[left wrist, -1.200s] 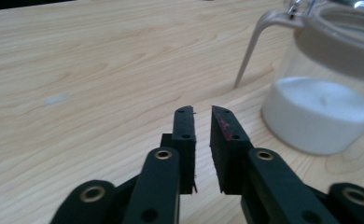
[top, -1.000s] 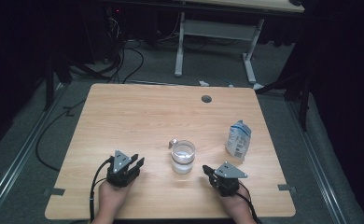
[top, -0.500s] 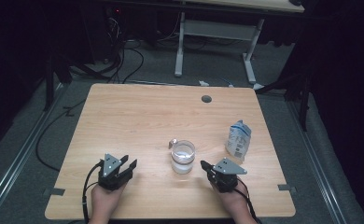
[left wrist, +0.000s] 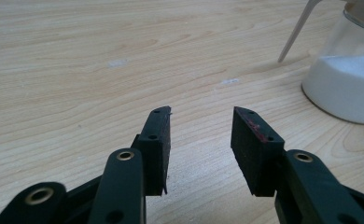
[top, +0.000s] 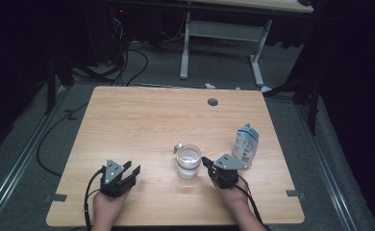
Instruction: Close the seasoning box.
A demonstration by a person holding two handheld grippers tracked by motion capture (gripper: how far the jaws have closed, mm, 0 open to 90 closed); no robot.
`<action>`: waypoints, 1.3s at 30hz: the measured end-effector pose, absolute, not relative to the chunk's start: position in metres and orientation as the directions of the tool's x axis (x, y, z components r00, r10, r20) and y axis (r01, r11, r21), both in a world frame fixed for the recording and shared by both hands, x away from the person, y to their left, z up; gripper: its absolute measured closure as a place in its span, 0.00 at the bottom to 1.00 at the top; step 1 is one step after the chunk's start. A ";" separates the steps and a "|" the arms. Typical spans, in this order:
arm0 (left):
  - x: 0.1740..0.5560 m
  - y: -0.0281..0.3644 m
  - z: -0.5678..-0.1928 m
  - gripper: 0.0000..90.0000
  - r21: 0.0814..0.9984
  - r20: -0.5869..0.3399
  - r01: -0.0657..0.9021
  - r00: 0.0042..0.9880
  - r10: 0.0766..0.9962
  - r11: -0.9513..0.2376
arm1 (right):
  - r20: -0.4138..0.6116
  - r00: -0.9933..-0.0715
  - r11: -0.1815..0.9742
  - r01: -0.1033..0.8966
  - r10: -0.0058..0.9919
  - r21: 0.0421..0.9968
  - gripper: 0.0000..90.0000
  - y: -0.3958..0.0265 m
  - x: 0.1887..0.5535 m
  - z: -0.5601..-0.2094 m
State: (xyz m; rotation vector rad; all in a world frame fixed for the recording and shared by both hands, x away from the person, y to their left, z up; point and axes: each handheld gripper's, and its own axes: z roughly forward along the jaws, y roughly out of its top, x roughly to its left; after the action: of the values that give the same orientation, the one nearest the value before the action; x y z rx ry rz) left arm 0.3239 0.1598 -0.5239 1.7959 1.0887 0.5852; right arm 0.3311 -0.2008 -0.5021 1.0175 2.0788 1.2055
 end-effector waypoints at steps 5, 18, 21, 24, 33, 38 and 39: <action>0.324 0.164 -0.523 0.64 0.889 -0.069 0.427 0.483 0.873 -0.166 | -0.068 -0.580 0.317 0.340 0.812 0.885 1.00 -0.201 0.328 -0.502; 0.326 0.168 -0.523 0.64 0.888 -0.081 0.433 0.479 0.874 -0.155 | -0.073 -0.610 0.327 0.315 0.789 0.891 1.00 -0.194 0.314 -0.499; 0.326 0.169 -0.522 0.64 0.888 -0.083 0.434 0.480 0.873 -0.155 | -0.066 -0.620 0.324 0.314 0.782 0.892 1.00 -0.191 0.312 -0.500; 0.326 0.169 -0.522 0.64 0.888 -0.084 0.433 0.480 0.873 -0.153 | -0.064 -0.628 0.326 0.312 0.776 0.893 1.00 -0.188 0.310 -0.500; 0.326 0.170 -0.522 0.64 0.888 -0.087 0.434 0.480 0.873 -0.151 | -0.060 -0.653 0.332 0.301 0.755 0.894 1.00 -0.177 0.306 -0.500; 0.325 0.170 -0.522 0.64 0.887 -0.087 0.436 0.480 0.873 -0.151 | -0.067 -0.666 0.342 0.291 0.743 0.894 1.00 -0.170 0.305 -0.500; 0.325 0.171 -0.522 0.64 0.887 -0.088 0.436 0.480 0.873 -0.151 | -0.067 -0.669 0.343 0.289 0.740 0.894 1.00 -0.169 0.305 -0.500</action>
State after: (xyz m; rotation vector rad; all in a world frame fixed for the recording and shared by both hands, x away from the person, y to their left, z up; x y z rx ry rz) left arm 0.3253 0.1706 -0.5224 1.7706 1.1122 0.5722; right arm 0.3047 -0.1691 -0.5005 0.8990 2.1448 1.2856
